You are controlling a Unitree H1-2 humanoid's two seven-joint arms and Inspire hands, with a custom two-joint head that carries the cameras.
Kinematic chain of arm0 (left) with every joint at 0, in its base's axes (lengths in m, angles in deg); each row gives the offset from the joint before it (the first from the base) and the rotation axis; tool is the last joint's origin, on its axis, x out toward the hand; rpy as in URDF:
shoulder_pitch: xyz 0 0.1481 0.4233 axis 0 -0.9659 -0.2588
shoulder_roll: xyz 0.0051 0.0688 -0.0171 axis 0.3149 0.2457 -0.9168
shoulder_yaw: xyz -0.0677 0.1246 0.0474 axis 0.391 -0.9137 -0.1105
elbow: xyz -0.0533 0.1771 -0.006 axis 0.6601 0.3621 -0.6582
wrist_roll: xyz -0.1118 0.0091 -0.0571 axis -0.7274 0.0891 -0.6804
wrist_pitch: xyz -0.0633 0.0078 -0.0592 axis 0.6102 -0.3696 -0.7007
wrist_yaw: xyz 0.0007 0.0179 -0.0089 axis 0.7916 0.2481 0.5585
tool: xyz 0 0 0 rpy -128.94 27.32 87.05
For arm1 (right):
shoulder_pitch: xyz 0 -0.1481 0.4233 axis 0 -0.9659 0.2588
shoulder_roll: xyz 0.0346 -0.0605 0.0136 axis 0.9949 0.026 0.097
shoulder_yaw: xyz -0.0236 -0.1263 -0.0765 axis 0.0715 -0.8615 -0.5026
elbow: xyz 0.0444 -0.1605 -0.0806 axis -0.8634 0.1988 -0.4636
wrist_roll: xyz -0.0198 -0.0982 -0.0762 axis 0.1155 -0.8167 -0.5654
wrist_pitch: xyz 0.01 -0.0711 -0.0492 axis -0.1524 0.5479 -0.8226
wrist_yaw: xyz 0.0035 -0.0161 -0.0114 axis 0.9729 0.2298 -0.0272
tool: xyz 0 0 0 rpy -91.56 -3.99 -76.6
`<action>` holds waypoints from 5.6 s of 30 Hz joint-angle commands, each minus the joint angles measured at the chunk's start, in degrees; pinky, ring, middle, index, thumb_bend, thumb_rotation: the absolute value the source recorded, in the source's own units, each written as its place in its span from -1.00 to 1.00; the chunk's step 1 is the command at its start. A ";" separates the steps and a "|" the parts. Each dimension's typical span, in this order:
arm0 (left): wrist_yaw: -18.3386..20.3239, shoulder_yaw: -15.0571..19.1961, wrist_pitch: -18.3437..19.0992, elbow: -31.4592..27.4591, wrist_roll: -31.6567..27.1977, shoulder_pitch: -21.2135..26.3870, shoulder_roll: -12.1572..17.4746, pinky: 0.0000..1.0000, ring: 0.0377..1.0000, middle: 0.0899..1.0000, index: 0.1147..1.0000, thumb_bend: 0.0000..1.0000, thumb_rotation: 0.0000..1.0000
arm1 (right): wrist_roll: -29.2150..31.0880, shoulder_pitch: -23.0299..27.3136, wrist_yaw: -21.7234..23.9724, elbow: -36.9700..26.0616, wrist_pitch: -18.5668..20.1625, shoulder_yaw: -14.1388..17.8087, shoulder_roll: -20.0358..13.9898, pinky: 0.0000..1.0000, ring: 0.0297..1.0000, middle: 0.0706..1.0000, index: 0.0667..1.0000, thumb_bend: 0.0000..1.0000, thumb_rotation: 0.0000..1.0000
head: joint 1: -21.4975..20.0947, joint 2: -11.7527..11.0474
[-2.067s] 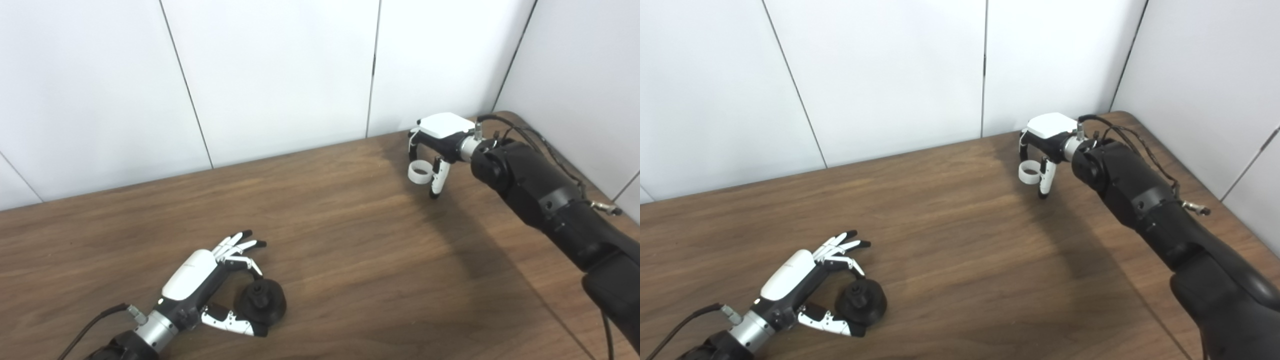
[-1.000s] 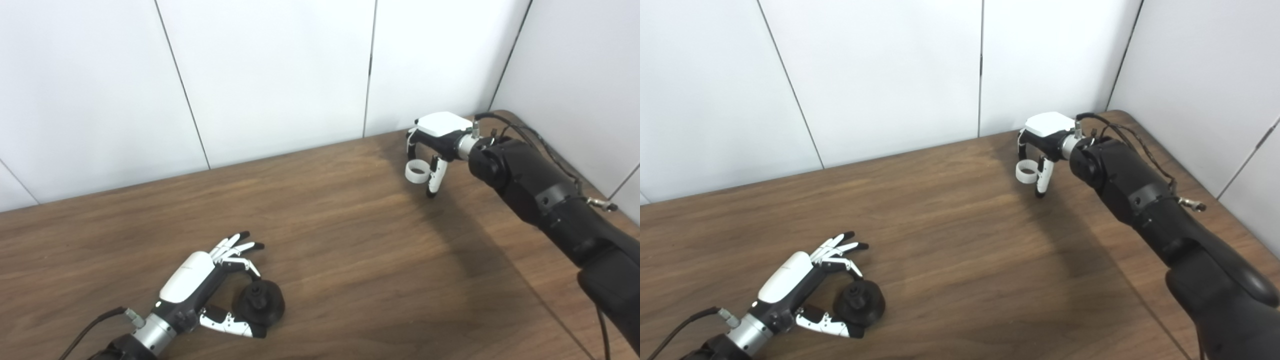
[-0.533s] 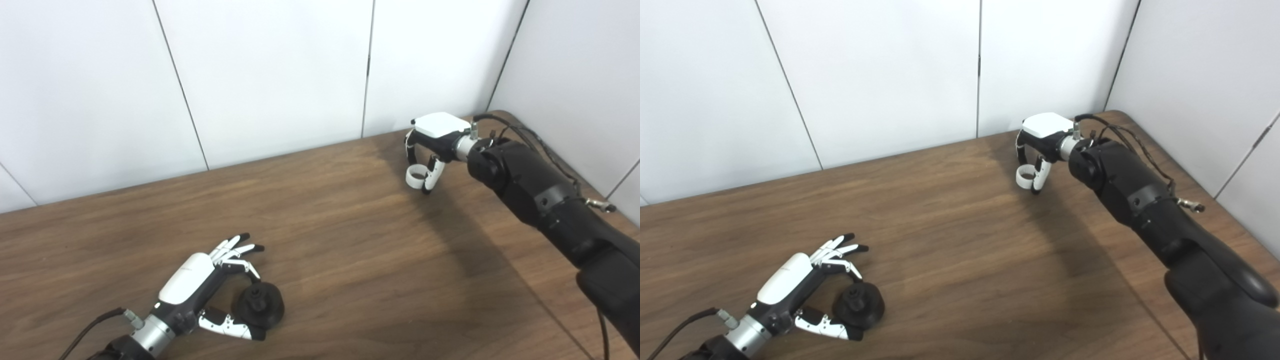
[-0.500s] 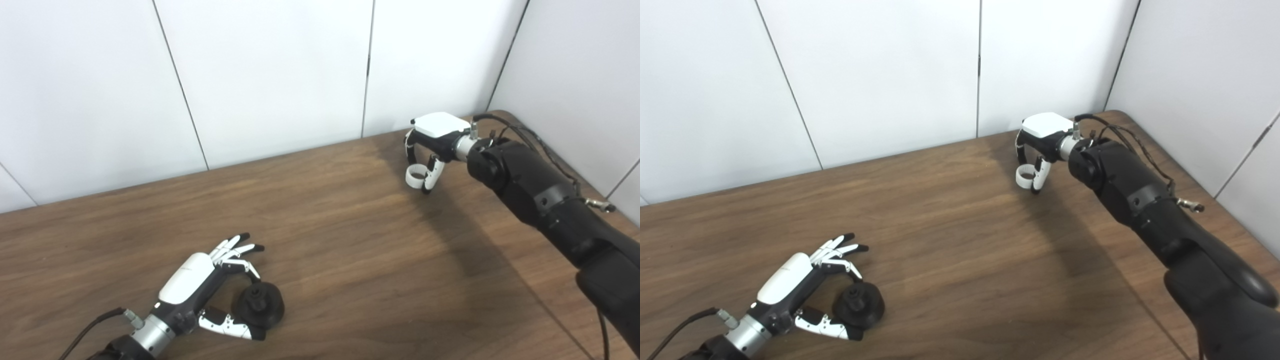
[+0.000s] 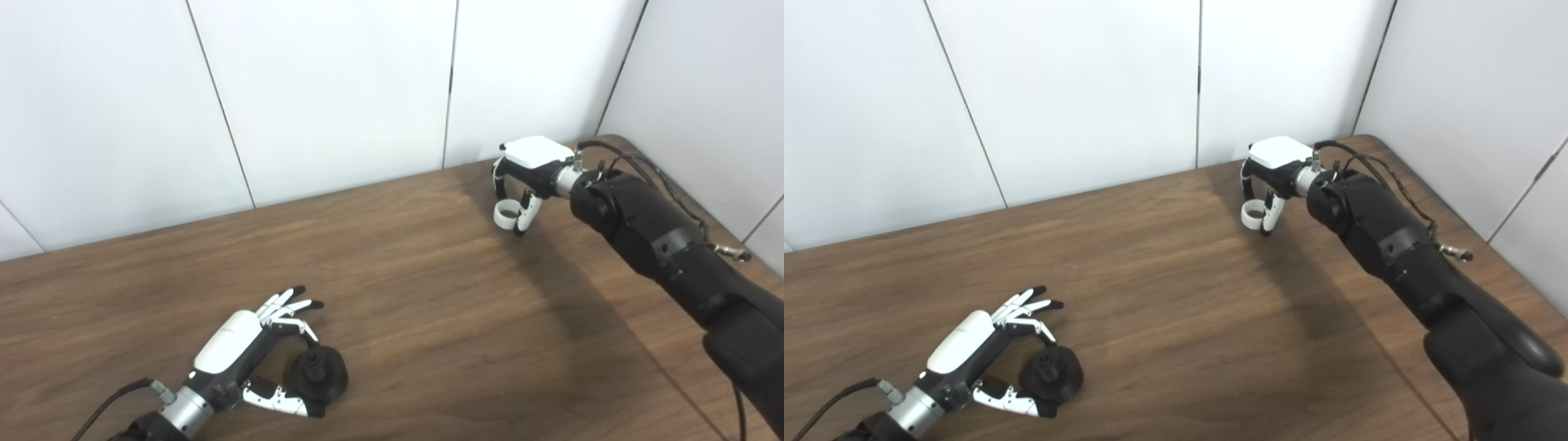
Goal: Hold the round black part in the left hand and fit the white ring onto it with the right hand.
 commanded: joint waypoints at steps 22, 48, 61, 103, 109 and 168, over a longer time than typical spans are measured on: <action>1.92 -2.00 0.58 4.14 4.60 -0.56 0.15 1.00 1.00 0.74 -0.17 0.05 -0.88 | 3.12 1.77 9.73 -28.77 -5.18 1.89 2.69 1.00 1.00 0.74 -0.11 0.05 -0.72 | 3.54 -0.22; 3.36 -1.45 2.58 1.29 8.27 -1.18 -2.17 1.00 1.00 0.72 -0.17 0.05 -0.88 | 16.90 -0.63 19.83 -46.54 -9.55 -0.04 13.42 1.00 1.00 0.72 -0.11 0.05 -0.72 | 14.77 3.61; 6.68 -1.88 6.98 -3.87 8.27 -1.74 -2.47 1.00 1.00 0.75 -0.17 0.05 -0.88 | 17.29 -2.77 22.52 -47.43 -11.73 -1.96 13.96 1.00 1.00 0.77 -0.11 0.05 -0.71 | 16.89 4.96; 9.45 -2.42 11.18 -7.98 9.44 -2.80 -3.58 1.00 1.00 0.82 -0.17 0.05 -0.88 | 14.77 -1.97 24.26 -39.41 -15.78 -3.58 17.80 1.00 1.00 0.85 -0.11 0.05 -0.72 | 20.84 5.82; 8.92 -1.93 10.39 -8.29 9.24 -2.96 -3.27 1.00 1.00 0.79 -0.17 0.05 -0.88 | 14.48 -2.51 23.11 -38.03 -17.39 -3.38 18.10 1.00 1.00 0.84 -0.11 0.05 -0.72 | 21.16 5.86; 10.75 0.23 12.24 -11.95 9.97 -3.72 -3.66 1.00 1.00 0.73 -0.17 0.05 -0.88 | 14.98 -3.80 22.03 -34.58 -19.59 -3.62 17.61 1.00 1.00 0.83 -0.11 0.05 -0.71 | 23.02 7.41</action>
